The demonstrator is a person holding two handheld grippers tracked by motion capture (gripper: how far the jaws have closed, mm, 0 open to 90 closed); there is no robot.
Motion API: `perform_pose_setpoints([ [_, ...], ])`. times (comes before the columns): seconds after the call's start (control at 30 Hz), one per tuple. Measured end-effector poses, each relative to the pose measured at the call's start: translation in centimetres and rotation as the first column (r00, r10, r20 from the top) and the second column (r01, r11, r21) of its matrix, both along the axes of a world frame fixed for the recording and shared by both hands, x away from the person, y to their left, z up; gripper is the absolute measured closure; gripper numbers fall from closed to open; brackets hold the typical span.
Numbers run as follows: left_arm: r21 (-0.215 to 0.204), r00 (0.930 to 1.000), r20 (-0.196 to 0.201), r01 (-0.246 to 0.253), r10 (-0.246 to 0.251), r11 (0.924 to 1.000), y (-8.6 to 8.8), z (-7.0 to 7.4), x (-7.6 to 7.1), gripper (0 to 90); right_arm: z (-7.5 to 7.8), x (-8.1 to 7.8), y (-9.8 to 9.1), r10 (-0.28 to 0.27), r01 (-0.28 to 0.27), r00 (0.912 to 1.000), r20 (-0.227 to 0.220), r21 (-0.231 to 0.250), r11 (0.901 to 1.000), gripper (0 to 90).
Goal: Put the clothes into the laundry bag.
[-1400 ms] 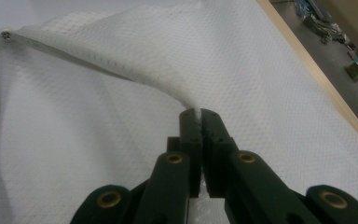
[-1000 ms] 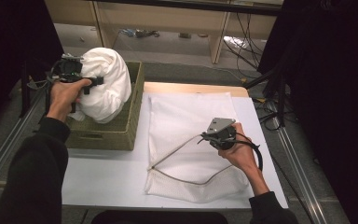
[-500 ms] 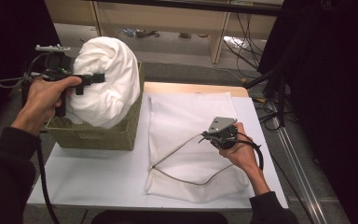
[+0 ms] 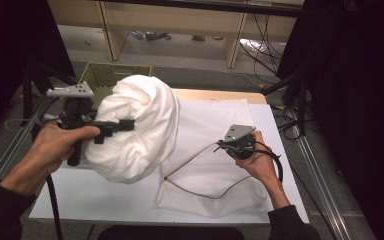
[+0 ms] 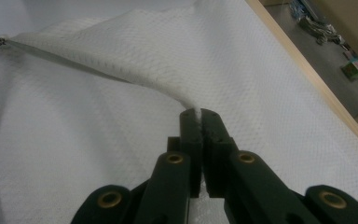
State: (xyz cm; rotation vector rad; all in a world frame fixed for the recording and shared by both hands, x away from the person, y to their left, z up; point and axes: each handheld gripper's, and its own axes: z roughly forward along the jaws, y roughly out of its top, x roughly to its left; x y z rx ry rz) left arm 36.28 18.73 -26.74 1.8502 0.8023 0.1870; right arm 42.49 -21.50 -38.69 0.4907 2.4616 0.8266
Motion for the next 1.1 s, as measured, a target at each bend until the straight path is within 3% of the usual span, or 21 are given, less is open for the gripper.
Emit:
perform_pose_setpoints([
  [0.07, -0.002, 0.9987, -0.024, 0.046, -0.046, 0.9989, -1.3, -1.2, -0.9, 55.9, -0.1, -0.3, 0.1, -0.031, 0.031, 0.9994, -0.015, 0.014, 0.9994, 89.4],
  [0.27, 0.032, 0.9941, -0.014, 0.108, -0.108, 0.9936, -3.2, -3.2, -2.2, 55.7, 0.2, -0.2, 0.0, -0.019, 0.019, 0.9998, 0.003, 0.019, 0.9996, 89.5],
  [0.33, 0.020, 0.9891, -0.033, 0.144, -0.144, 0.9893, -4.4, -4.6, -2.8, 55.6, 0.1, -0.2, 0.1, -0.019, 0.019, 0.9998, 0.004, 0.016, 0.9997, 89.6],
  [0.37, 0.020, 0.9891, -0.033, 0.144, -0.144, 0.9893, -4.4, -4.6, -2.8, 55.6, 0.1, -0.2, 0.1, -0.019, 0.019, 0.9998, 0.004, 0.016, 0.9997, 89.6],
  [0.5, 0.025, 0.9773, -0.057, 0.206, -0.204, 0.9783, -6.1, -6.7, -3.1, 55.3, 0.2, -0.3, 0.2, -0.015, 0.015, 0.9998, 0.013, 0.018, 0.9997, 89.6],
  [0.6, 0.021, 0.9736, -0.078, 0.217, -0.215, 0.9760, -6.7, -7.8, -3.1, 55.3, 0.3, -0.3, 0.3, -0.010, 0.010, 0.9999, 0.010, 0.015, 0.9998, 89.6],
  [0.7, 0.035, 0.9692, -0.074, 0.238, -0.235, 0.9706, -7.6, -8.8, -3.1, 55.2, 0.5, -0.5, 0.4, -0.030, 0.029, 0.9995, 0.008, 0.025, 0.9992, 89.7],
  [0.8, 0.033, 0.9653, -0.075, 0.253, -0.250, 0.9669, -8.3, -9.5, -3.2, 55.0, 0.7, -0.5, 0.4, -0.014, 0.014, 0.9995, 0.028, 0.021, 0.9997, 89.7],
  [0.87, 0.029, 0.9658, -0.072, 0.252, -0.249, 0.9674, -8.5, -9.8, -3.3, 55.0, 0.7, -0.5, 0.4, -0.014, 0.013, 0.9995, 0.029, 0.023, 0.9996, 89.7],
  [0.9, 0.010, 0.9623, -0.084, 0.260, -0.259, 0.9654, -8.8, -10.3, -3.2, 54.9, 0.7, -0.5, 0.4, -0.013, 0.012, 0.9994, 0.033, 0.024, 0.9996, 89.7],
  [0.97, 0.031, 0.9516, -0.108, 0.292, -0.288, 0.9558, -9.4, -10.7, -3.3, 54.9, 0.8, -0.6, 0.4, -0.025, 0.023, 0.9990, 0.036, 0.029, 0.9993, 89.7],
  [1.0, 0.031, 0.9516, -0.108, 0.292, -0.288, 0.9558, -9.4, -10.7, -3.3, 54.9, 0.8, -0.6, 0.4, -0.025, 0.023, 0.9990, 0.036, 0.029, 0.9993, 89.7],
  [1.1, 0.065, 0.9419, -0.106, 0.326, -0.319, 0.9430, -10.3, -10.9, -3.5, 54.8, 1.0, -0.6, 0.3, -0.026, 0.025, 0.9987, 0.044, 0.033, 0.9991, 89.8],
])
